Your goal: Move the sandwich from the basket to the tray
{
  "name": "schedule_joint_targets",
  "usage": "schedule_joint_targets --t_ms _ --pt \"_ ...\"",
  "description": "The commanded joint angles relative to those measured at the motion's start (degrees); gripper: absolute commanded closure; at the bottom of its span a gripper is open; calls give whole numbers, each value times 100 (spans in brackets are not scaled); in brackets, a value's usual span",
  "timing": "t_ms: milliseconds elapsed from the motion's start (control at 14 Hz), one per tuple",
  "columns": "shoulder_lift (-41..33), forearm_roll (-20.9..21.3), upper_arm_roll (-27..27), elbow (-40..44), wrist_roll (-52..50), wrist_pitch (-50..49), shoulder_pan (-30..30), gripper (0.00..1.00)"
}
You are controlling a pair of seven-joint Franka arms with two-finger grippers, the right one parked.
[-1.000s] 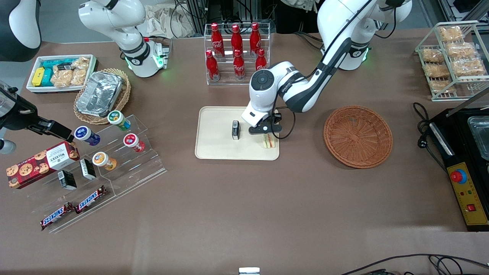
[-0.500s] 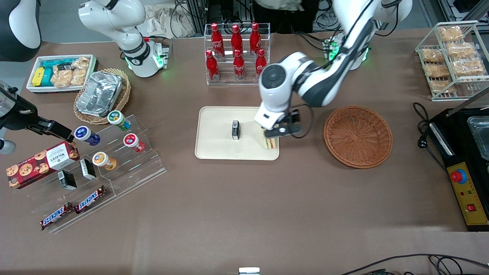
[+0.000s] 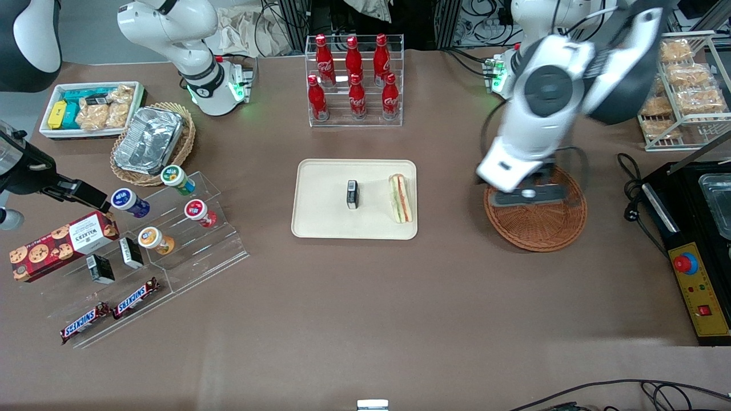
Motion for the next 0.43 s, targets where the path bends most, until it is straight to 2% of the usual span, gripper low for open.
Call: schedule_joint_targets --t_ms 0,214,357 --pt "-374 -154 -84 -60 1178 -181 806 0" --pt "-323 -198 -66 404 1955 -356 1501 0" --pt "-287 -294 -58 625 2166 -401 1643 0"
